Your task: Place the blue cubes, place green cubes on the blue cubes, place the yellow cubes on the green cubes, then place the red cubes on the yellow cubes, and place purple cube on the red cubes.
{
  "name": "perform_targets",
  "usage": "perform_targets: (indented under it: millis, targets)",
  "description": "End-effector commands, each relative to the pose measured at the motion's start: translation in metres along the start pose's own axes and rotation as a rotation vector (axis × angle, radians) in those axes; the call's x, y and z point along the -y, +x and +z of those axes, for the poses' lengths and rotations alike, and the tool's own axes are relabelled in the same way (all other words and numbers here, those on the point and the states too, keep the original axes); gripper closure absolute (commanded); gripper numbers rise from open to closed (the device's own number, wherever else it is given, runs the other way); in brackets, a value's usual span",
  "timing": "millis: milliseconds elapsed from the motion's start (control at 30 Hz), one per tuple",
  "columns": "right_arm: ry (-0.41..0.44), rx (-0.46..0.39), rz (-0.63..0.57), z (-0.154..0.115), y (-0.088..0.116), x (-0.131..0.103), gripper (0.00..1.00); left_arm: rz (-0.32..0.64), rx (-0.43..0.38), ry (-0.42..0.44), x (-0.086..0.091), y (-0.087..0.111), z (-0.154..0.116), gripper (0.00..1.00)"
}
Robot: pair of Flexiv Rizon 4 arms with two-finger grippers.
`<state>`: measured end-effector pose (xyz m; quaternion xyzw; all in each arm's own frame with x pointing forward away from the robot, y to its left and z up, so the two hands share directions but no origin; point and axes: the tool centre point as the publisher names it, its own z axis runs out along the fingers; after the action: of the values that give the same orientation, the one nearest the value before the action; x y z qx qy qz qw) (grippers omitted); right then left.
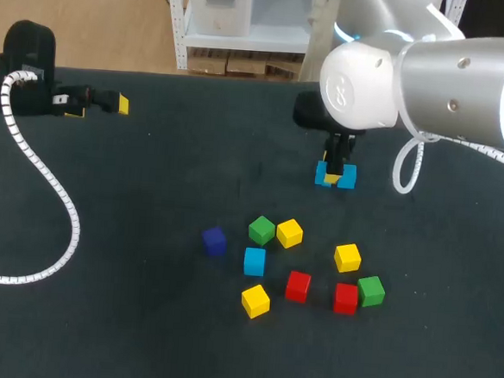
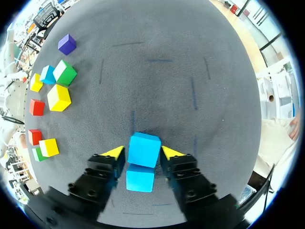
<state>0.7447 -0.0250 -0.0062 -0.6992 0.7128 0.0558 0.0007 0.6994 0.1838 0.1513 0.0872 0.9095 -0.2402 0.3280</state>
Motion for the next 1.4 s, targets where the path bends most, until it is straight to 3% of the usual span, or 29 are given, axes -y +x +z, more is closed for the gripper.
perform_targets:
  millis: [33,467,667,833,1067,1167,1267,1400]
  targets:
    - [0.006,0.004,0.003,-0.001,0.000,-0.002,0.00,0.001,0.004,0.006,-0.001,0.001,0.000,0.00]
    - [0.032,0.054,0.004,-0.022,-0.009,0.004,0.00,0.001,0.004,0.006,-0.001,0.001,0.000,0.00]
    - [0.039,0.033,0.011,-0.023,-0.013,0.008,0.00,0.001,0.004,0.006,-0.001,0.001,0.000,0.00]
    - [0.040,0.010,0.016,-0.014,-0.014,0.009,0.13,0.001,0.004,0.006,-0.001,0.001,0.000,0.00]
    - [0.036,-0.012,0.024,-0.007,-0.013,0.012,0.16,0.001,0.004,0.006,-0.001,0.001,0.000,0.00]
    - [0.036,-0.021,0.027,-0.004,-0.012,0.015,0.29,0.001,0.004,0.006,-0.001,0.001,0.000,0.00]
    - [0.035,-0.024,0.028,-0.004,-0.010,0.014,0.51,0.001,0.004,0.006,-0.001,0.001,0.000,0.00]
    - [0.032,-0.026,0.030,-0.003,-0.009,0.013,0.60,0.001,0.004,0.006,-0.001,0.001,0.000,0.00]
